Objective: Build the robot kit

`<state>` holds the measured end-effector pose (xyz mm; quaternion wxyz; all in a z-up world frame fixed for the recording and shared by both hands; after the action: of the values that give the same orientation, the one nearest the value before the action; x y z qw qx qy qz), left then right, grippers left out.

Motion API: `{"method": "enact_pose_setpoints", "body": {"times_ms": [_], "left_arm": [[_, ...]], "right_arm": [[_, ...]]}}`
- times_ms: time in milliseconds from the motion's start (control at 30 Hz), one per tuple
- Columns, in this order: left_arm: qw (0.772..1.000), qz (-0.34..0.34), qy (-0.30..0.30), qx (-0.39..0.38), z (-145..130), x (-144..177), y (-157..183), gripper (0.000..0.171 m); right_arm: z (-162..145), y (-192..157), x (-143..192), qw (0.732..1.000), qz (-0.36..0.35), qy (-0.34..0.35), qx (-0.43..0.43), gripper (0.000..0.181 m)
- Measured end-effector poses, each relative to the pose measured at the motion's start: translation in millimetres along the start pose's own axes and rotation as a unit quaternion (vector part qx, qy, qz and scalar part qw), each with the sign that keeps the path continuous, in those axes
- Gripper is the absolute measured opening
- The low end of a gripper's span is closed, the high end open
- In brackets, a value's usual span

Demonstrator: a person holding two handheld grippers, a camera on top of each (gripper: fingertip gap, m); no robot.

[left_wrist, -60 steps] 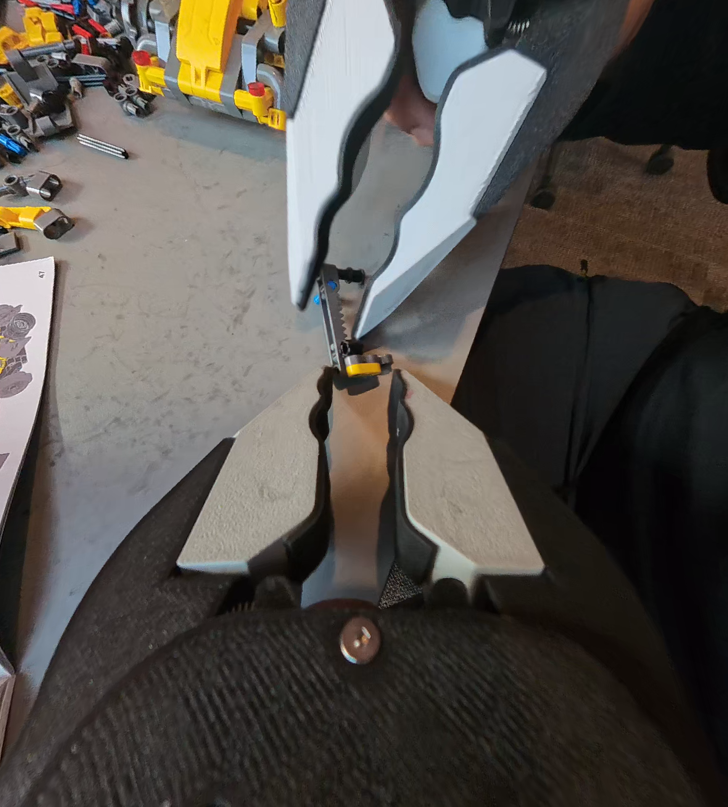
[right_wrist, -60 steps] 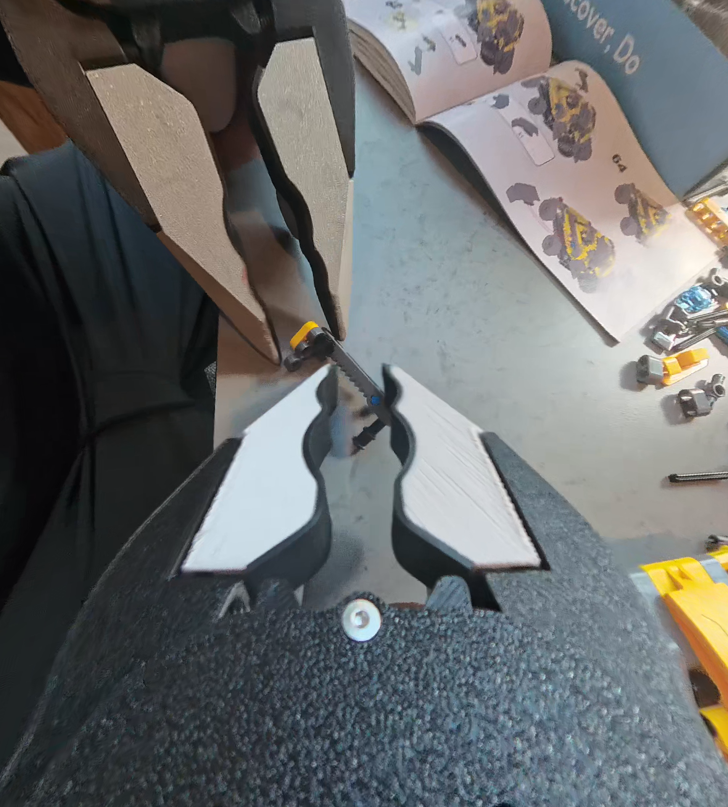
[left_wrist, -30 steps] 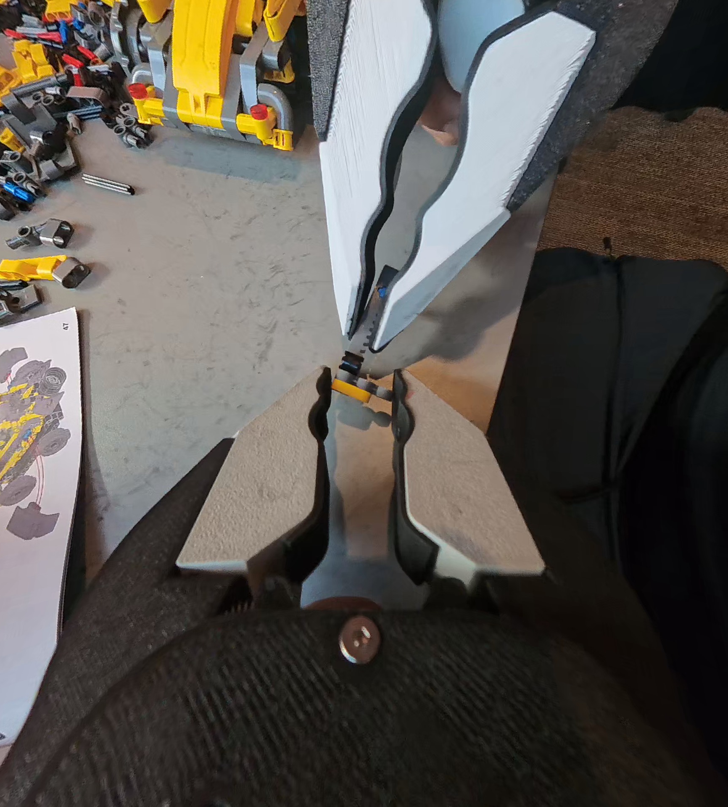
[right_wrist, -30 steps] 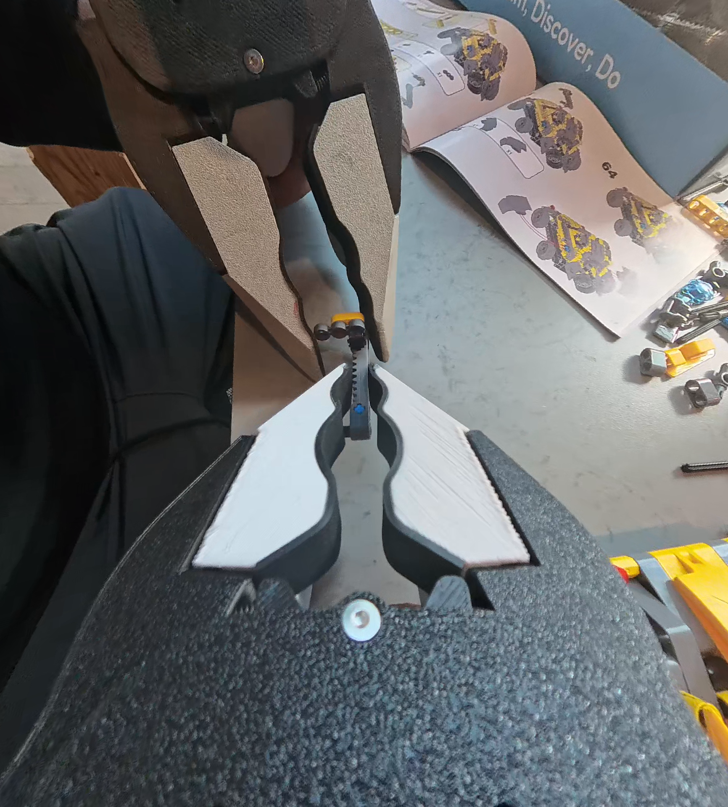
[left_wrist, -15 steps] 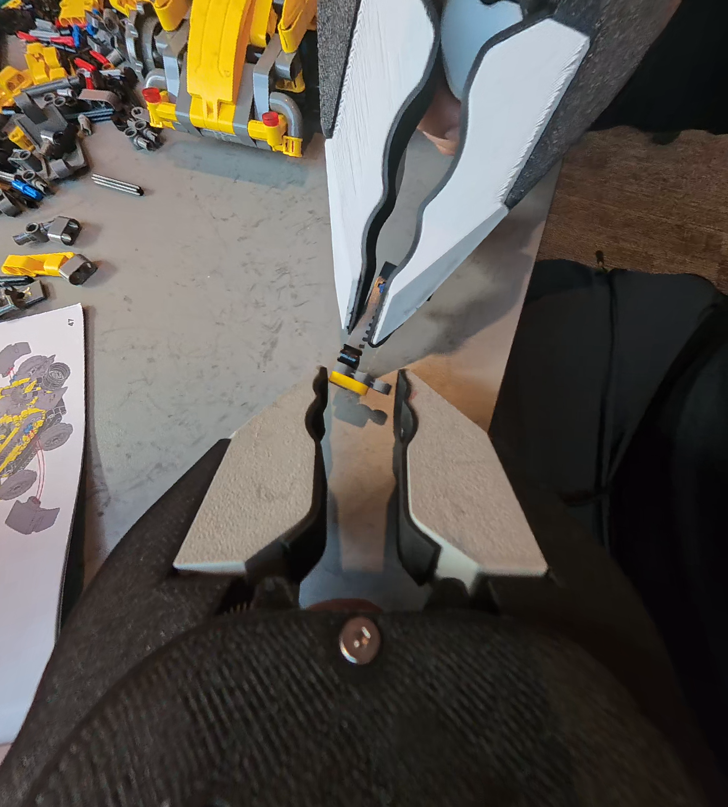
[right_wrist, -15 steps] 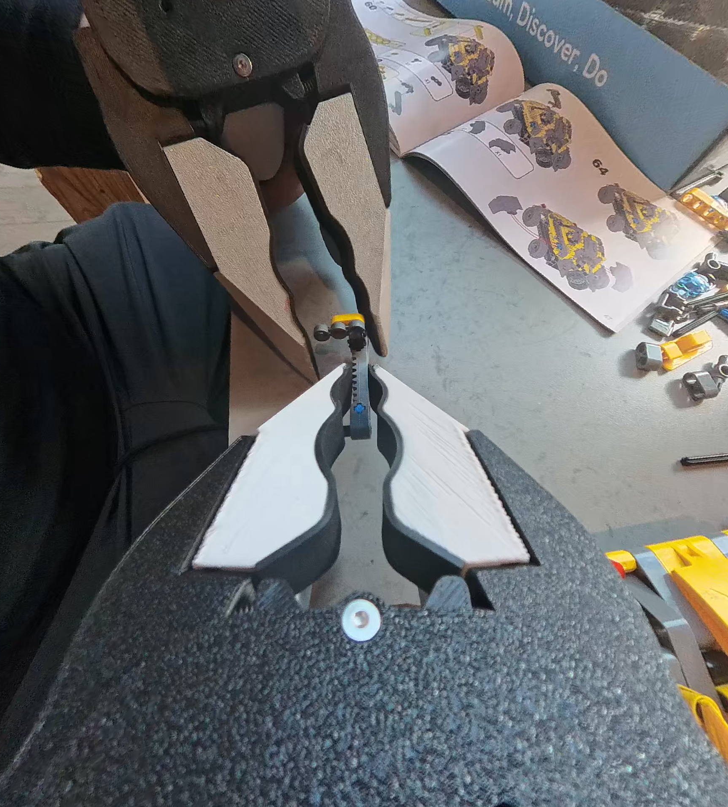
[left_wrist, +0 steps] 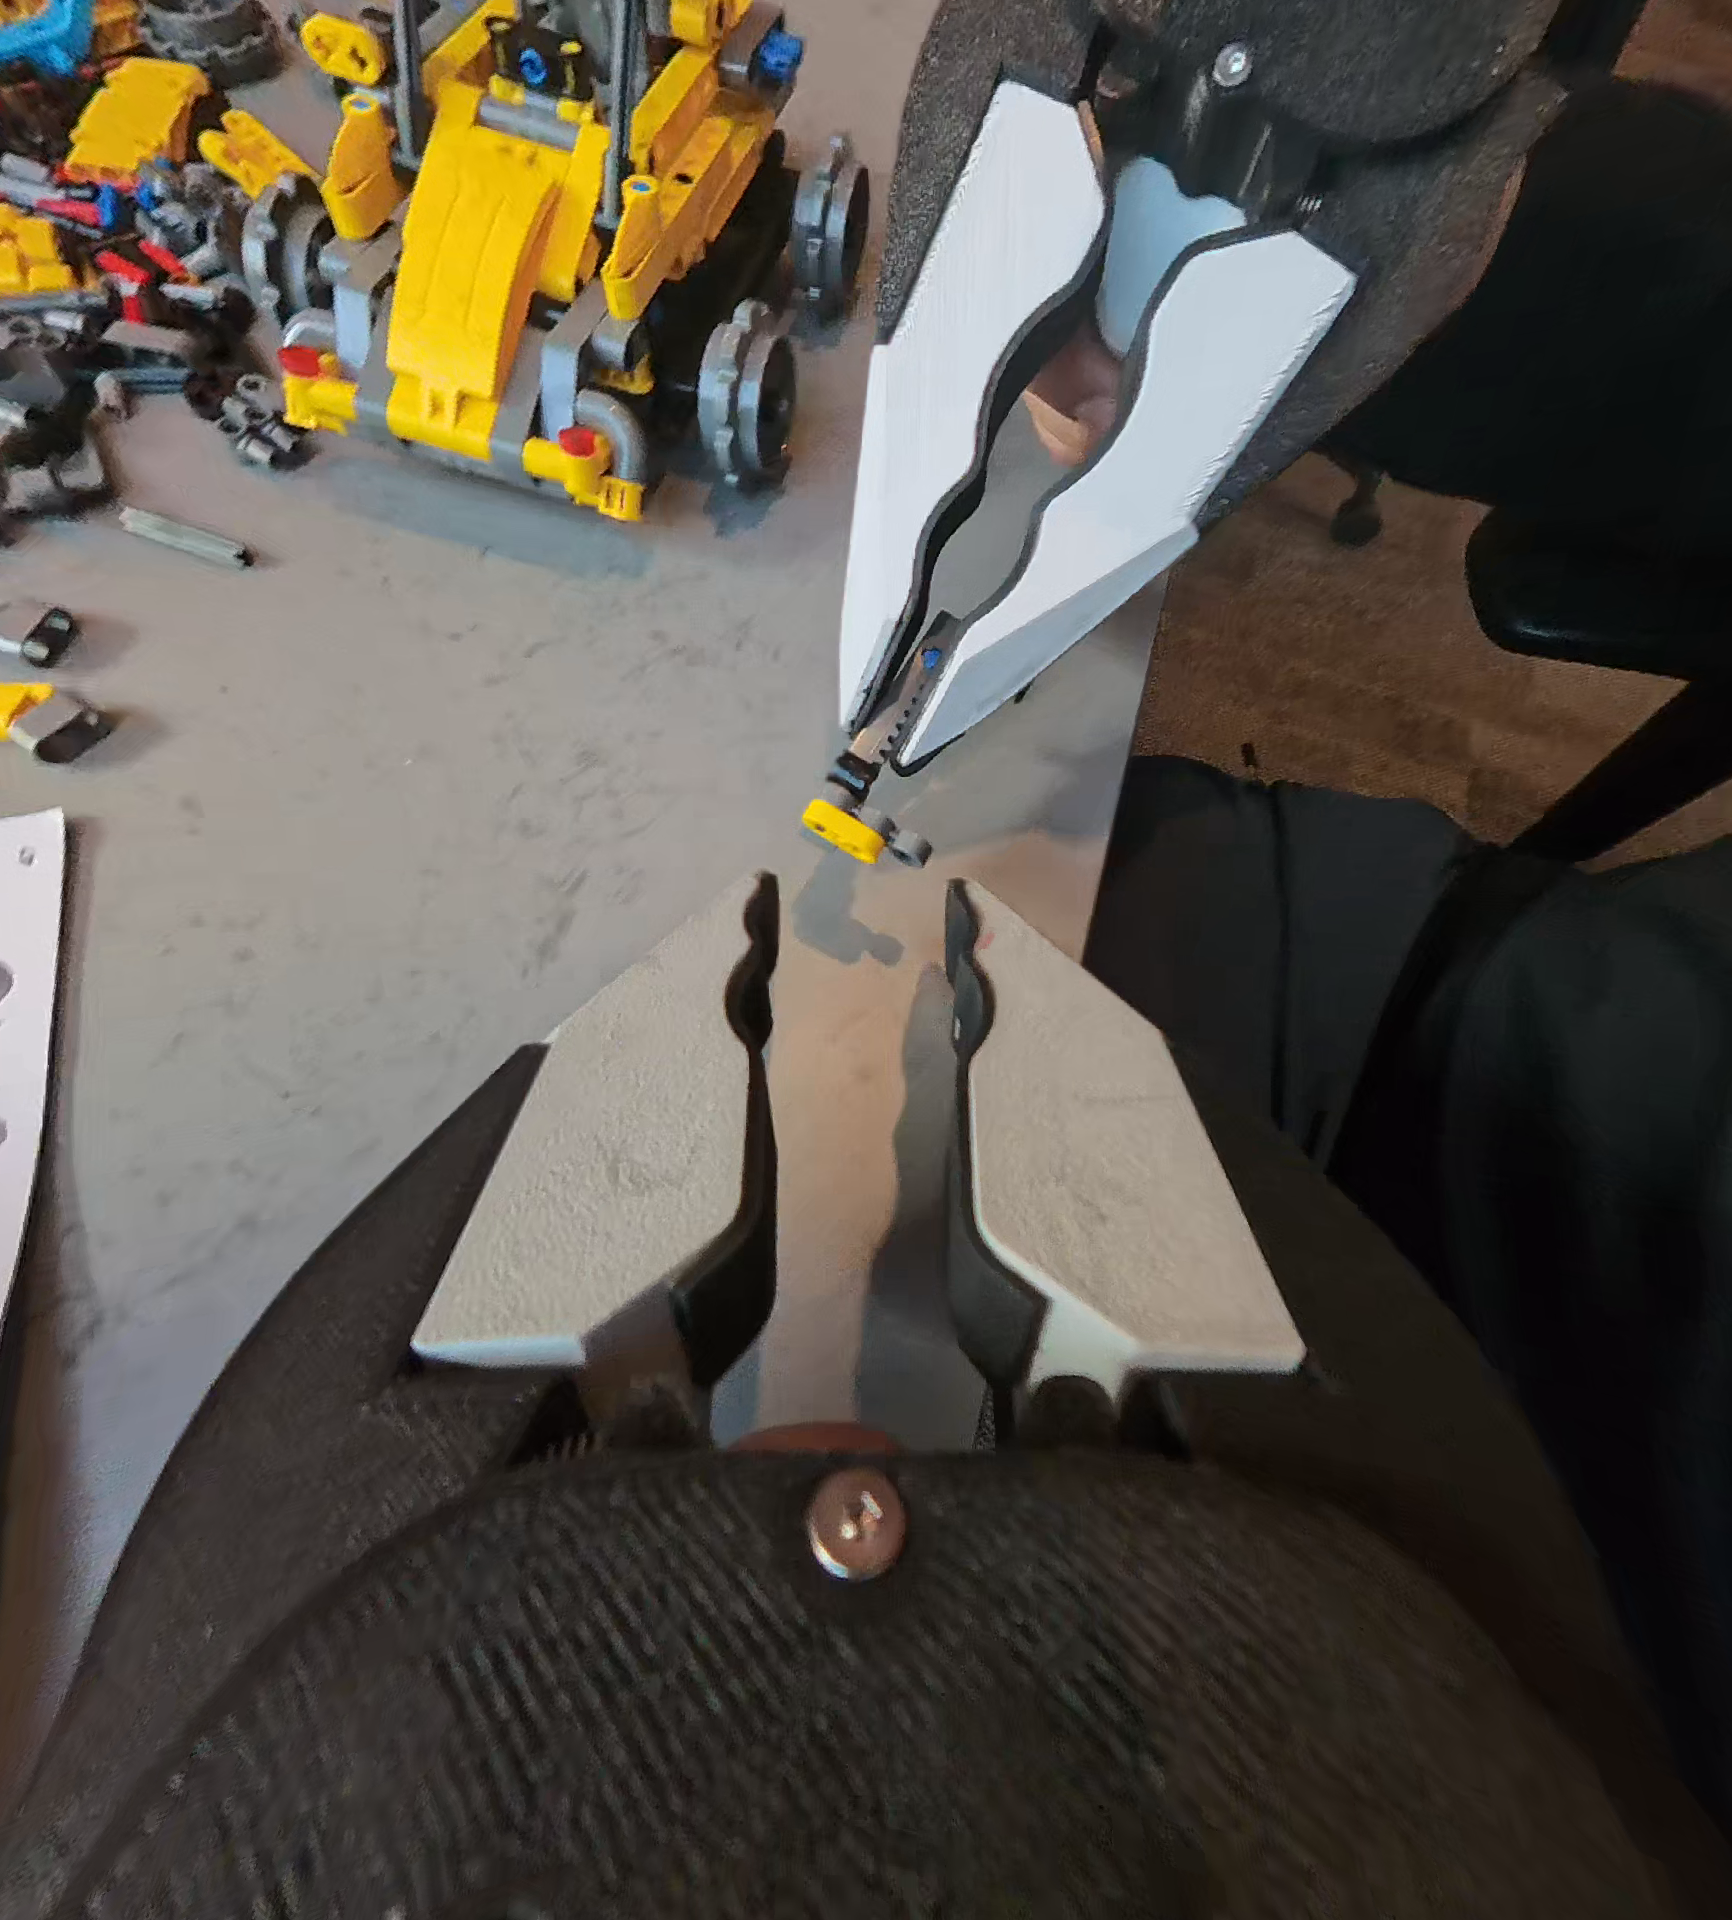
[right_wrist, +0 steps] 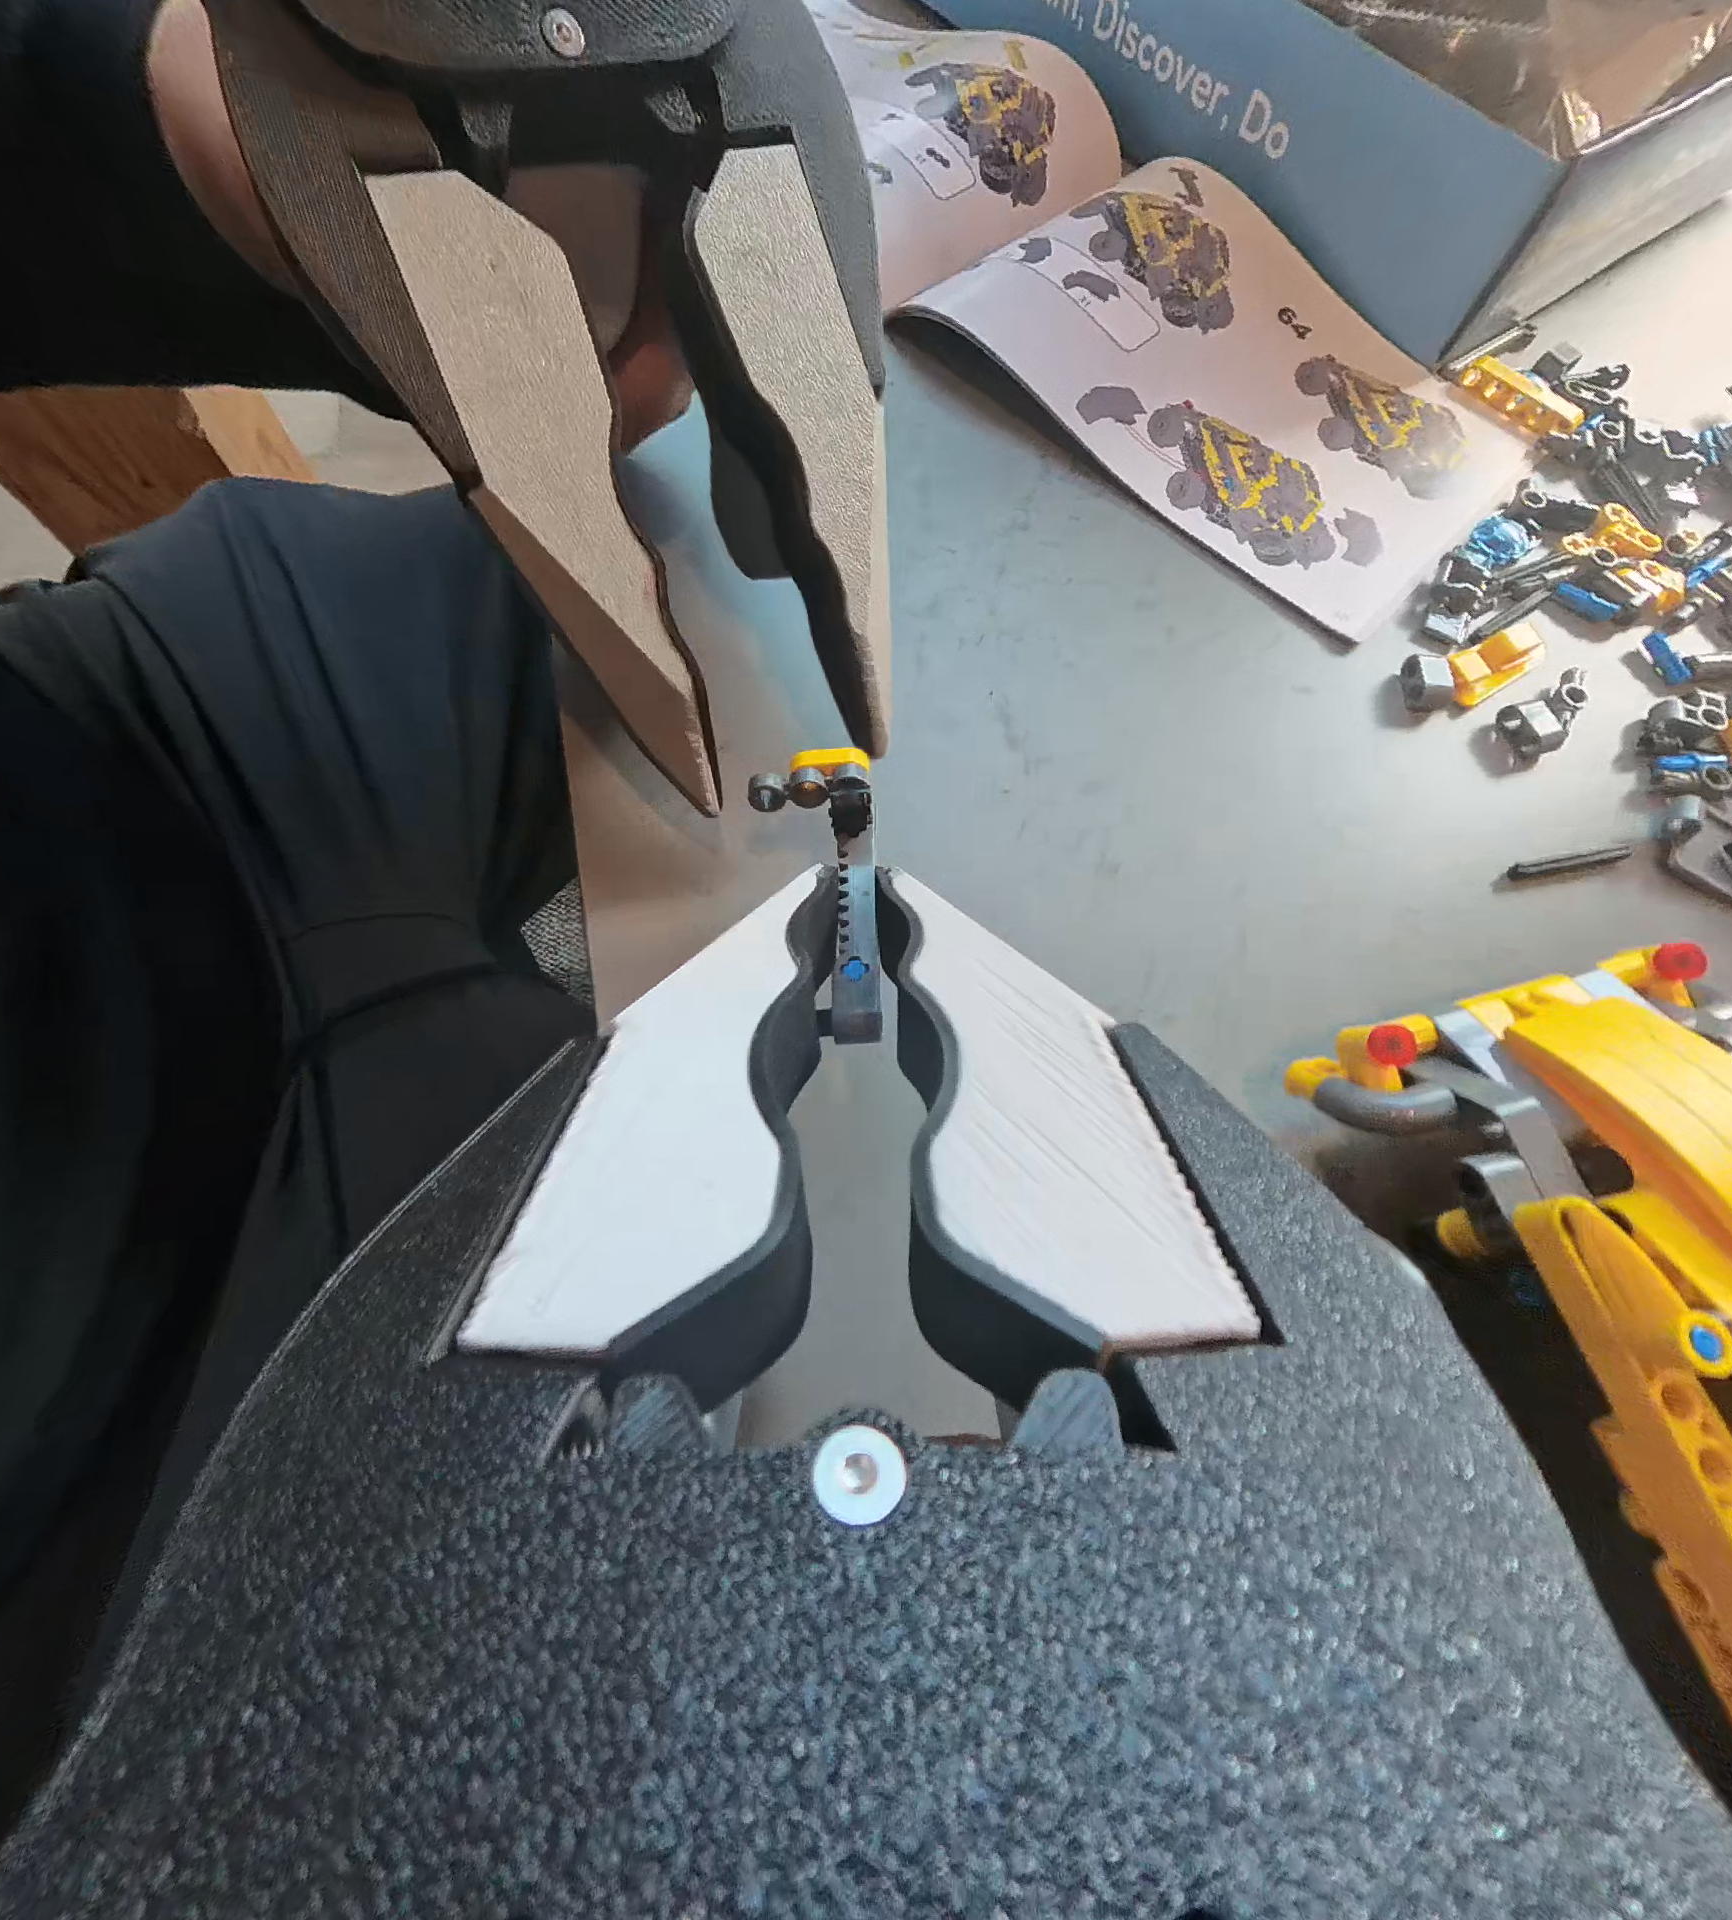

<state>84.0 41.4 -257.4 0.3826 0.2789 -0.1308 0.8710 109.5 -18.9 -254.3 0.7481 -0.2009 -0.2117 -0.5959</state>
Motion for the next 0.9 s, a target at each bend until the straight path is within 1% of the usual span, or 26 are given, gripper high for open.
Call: {"method": "enact_pose_setpoints", "body": {"times_ms": [133,200,333,367,400,433,567,667,800,900], "left_arm": [[0.999,-0.020,0.008,-0.039,11,-13,12,0.031],[0.998,-0.033,0.013,-0.048,16,-18,18,0.024],[0.997,-0.037,0.022,-0.068,22,-25,26,0.024],[0.997,-0.034,0.023,-0.070,23,-26,27,0.023],[0.997,-0.022,0.018,-0.070,23,-28,25,0.023],[0.997,-0.009,0.012,-0.069,22,-30,22,0.023],[0.997,0.011,0.008,-0.071,20,-30,20,0.023],[0.997,0.025,-0.004,-0.067,17,-31,19,0.023],[0.997,0.049,-0.029,-0.054,13,-36,12,0.023],[0.998,0.050,-0.033,-0.036,12,-36,9,0.023]], "right_arm": [[-2,-5,12,1.000,0.009,0.008,-0.006,0.004],[-2,-8,18,1.000,0.011,0.011,-0.001,0.004],[-7,-11,29,1.000,0.011,0.017,-0.002,0.005],[-9,-13,33,1.000,0.011,0.019,-0.003,0.009],[-13,-13,37,1.000,0.005,0.019,-0.004,0.023],[-17,-13,43,1.000,-0.002,0.021,-0.005,0.031],[-31,-17,63,0.999,-0.021,0.039,-0.017,0.033],[-40,-18,63,0.998,-0.048,0.027,-0.005,0.033],[-37,-15,57,0.996,-0.087,0.007,0.038,0.035],[-40,-13,51,0.995,-0.087,-0.013,0.046,0.035]]}}
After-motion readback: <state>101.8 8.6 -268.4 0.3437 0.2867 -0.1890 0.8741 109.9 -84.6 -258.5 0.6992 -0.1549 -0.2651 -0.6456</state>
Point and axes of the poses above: each gripper's, where its closed fingertips meet, x back along the fingers, z out of its top, y = z × x across the jaws, the point moved 3 cm from there along x, back along the fingers, and after that the axes turned 11 degrees about z, right-handed, at the moved point
